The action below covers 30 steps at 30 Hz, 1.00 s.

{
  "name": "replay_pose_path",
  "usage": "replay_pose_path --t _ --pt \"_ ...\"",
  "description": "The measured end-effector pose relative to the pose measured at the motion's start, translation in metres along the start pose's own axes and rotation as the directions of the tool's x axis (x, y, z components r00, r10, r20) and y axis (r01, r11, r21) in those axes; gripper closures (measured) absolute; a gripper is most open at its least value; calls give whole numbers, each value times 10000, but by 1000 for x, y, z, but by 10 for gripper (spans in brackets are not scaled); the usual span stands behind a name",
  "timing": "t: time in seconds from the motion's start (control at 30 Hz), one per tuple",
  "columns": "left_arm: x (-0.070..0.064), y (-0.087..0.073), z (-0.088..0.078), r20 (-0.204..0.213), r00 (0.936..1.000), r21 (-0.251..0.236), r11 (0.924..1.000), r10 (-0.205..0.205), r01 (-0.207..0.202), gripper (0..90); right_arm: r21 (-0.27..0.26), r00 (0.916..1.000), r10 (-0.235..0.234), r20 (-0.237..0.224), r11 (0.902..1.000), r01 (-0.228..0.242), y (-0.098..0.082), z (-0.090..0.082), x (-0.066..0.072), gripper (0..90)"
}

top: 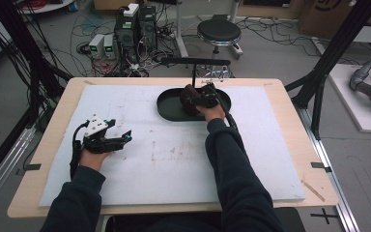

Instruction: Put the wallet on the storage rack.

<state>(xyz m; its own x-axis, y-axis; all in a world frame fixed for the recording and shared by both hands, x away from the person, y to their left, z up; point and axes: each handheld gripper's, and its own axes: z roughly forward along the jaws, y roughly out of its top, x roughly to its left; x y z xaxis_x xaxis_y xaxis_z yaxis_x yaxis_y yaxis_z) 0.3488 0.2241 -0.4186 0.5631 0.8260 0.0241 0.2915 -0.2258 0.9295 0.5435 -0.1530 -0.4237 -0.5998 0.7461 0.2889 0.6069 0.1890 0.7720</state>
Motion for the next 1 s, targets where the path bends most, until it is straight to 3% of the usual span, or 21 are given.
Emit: replay_pose_path --t 0.03,0.07,0.17,0.2,0.33,0.37,0.4,0.43,0.5,0.6,0.7,0.77,0.87,0.9,1.0 --pt "0 0 0 0 10000 0 10000 0 0 226 0 10000 0 0 10000 0 0 0 0 575" --pt "0 -1 0 -17 10000 -9 10000 -55 55 226 -1 9992 190 354 9998 -190 -1 -1 -3 503" --pt "1 -1 0 -34 10000 -8 10000 -41 41 226 125 9977 172 657 9998 -181 -1 -5 -6 466" --pt "1 -1 -1 -35 10000 -25 10000 -31 31 225 211 9948 32 1015 9998 -53 0 -11 -9 423" --pt "0 -1 -1 -55 10000 0 10000 -33 33 226 204 9908 -95 1349 9998 68 0 -22 -12 390" --pt "0 -1 -1 -32 10000 11 10000 -55 55 226 433 9789 -456 1992 9984 377 1 -33 -13 312" --pt "0 -1 -1 -15 10000 34 10000 -37 37 226 483 9731 -642 2213 9973 549 2 -39 -14 292" --pt "0 -1 -1 -15 10000 34 10000 -37 37 226 483 9731 -642 2213 9973 549 2 -39 -14 292" --pt "1 -1 -2 8 9999 -26 9999 -106 106 226 496 9655 -1204 2308 9925 1119 5 -60 -17 289" --pt "3 -2 -2 38 9996 -17 9996 -294 294 226 507 9581 -1993 2055 9799 1929 7 -88 -18 248" --pt "4 -2 -3 41 9994 -8 9994 -350 350 226 259 9394 -2667 2153 9632 2675 0 -117 -14 214" --pt "5 -2 -3 -11 9988 -54 9988 -491 491 226 126 9413 -2730 1987 9611 2760 -5 -127 -13 213" --pt "8 -3 -5 -69 9969 -212 9967 -782 781 226 724 9408 -2724 2016 9621 2630 -15 -155 -13 195" --pt "9 -3 -5 -76 9968 -247 9965 -802 800 225 478 9408 -2721 2021 9622 2680 -22 -173 -11 195" --pt "10 -2 -7 -129 9955 -527 9942 -941 933 225 162 9312 -3109 1904 9494 3137 -36 -192 -7 195"
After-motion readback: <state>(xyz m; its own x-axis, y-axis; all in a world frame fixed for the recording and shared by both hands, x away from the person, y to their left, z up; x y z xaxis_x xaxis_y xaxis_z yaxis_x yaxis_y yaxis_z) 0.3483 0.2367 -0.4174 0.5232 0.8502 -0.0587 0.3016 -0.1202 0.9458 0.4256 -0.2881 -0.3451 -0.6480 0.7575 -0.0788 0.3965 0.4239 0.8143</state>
